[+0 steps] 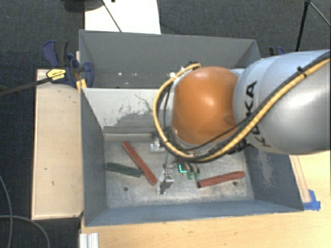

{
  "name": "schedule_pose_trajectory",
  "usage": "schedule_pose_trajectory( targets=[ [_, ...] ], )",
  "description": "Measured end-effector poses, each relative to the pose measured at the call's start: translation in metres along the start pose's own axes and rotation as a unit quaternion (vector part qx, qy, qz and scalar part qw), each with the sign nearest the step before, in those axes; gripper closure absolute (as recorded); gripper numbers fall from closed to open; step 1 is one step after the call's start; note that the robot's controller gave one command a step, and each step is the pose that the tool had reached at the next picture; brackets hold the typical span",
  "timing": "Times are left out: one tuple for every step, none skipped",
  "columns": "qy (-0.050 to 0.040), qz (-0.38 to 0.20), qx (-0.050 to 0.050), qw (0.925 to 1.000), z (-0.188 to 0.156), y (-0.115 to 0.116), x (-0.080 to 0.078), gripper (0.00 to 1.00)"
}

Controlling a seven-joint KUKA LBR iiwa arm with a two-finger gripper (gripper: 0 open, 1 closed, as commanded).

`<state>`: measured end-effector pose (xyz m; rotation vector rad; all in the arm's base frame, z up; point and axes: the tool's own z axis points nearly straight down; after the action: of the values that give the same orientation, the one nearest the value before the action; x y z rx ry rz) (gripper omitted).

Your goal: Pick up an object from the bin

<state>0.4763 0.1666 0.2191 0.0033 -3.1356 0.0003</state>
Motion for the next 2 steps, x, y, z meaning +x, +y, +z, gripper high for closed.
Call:
schedule_pose_trajectory(
  targets=[
    [-0.0039,0.002,-0.001,1.0,-0.004,-0.001,-0.002,0.0],
    [-0.0072,-0.01,-0.002,0.9999,0.049,-0.023,-0.018,0.0]
  ],
)
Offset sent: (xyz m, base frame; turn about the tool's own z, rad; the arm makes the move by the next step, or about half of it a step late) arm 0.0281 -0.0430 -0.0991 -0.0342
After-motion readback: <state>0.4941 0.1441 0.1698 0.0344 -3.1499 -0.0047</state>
